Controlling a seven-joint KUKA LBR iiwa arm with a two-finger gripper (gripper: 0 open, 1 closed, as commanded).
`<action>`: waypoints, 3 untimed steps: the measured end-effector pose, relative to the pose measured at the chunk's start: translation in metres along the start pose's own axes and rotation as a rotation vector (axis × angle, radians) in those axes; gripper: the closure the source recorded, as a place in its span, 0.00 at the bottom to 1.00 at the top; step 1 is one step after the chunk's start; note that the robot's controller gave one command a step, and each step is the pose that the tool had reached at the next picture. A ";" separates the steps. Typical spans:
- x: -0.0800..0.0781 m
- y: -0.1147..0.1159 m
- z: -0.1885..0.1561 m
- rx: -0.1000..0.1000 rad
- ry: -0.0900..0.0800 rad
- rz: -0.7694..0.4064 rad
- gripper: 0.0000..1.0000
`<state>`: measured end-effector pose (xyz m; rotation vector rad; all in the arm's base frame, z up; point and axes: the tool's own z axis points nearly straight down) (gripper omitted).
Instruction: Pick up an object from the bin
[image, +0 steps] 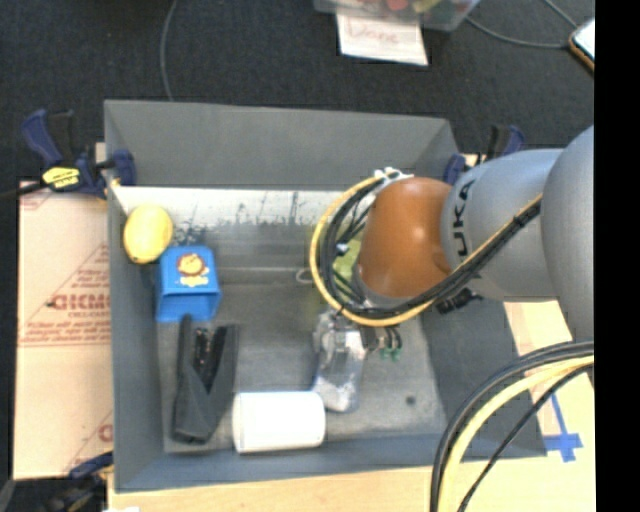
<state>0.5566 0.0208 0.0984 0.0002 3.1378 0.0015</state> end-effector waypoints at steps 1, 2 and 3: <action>-0.002 0.000 -0.034 0.000 -0.005 0.001 1.00; -0.003 0.000 -0.061 0.000 -0.008 0.002 1.00; -0.004 -0.001 -0.081 0.000 -0.012 0.003 1.00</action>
Offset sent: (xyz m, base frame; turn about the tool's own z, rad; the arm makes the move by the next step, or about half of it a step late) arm 0.0014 0.0000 0.0845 0.0005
